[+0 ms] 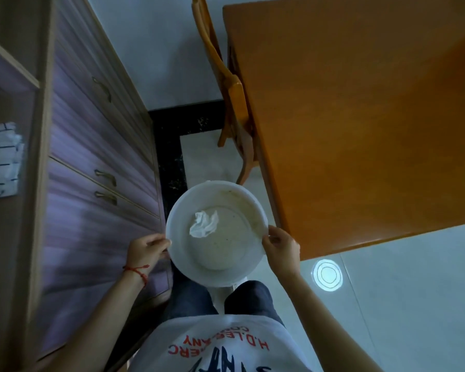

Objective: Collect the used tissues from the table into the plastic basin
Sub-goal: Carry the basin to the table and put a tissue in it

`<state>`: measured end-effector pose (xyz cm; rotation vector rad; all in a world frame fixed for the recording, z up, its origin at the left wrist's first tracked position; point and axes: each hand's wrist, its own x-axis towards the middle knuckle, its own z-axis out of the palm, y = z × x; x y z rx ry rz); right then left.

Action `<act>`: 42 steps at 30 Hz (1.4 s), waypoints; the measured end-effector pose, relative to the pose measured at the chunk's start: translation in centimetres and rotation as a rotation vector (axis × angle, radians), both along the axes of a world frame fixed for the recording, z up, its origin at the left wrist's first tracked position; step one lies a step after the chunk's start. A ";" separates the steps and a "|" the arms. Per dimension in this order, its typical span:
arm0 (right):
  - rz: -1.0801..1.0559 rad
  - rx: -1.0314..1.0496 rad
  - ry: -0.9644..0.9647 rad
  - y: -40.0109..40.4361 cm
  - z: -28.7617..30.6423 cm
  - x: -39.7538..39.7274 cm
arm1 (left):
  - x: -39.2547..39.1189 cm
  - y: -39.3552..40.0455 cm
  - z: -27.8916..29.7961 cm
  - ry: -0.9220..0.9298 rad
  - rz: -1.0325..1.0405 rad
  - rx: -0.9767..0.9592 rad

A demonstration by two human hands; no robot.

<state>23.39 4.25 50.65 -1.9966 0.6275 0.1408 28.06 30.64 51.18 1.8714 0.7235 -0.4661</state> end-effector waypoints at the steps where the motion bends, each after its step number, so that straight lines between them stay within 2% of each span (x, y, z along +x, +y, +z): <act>1: -0.006 -0.010 -0.004 0.3 -0.1 -0.7 | -0.5 0.1 0.0 -0.001 -0.002 -0.003; 7: -0.075 -0.014 0.031 2.0 -1.1 -6.1 | -2.9 1.5 -1.0 0.017 -0.006 -0.064; 14: -0.324 -0.026 0.071 3.8 -1.2 -13.4 | -5.4 -0.1 -0.5 0.042 -0.136 -0.102; 22: -0.575 0.026 0.079 2.8 -0.9 -22.1 | -9.1 -4.2 0.6 0.076 -0.375 -0.145; 31: -0.873 0.082 0.048 -0.5 -0.7 -31.8 | -13.9 -12.2 0.2 0.168 -0.622 -0.157; 42: -1.241 0.088 -0.003 -4.8 -0.1 -41.8 | -20.1 -25.2 0.5 0.146 -1.023 -0.128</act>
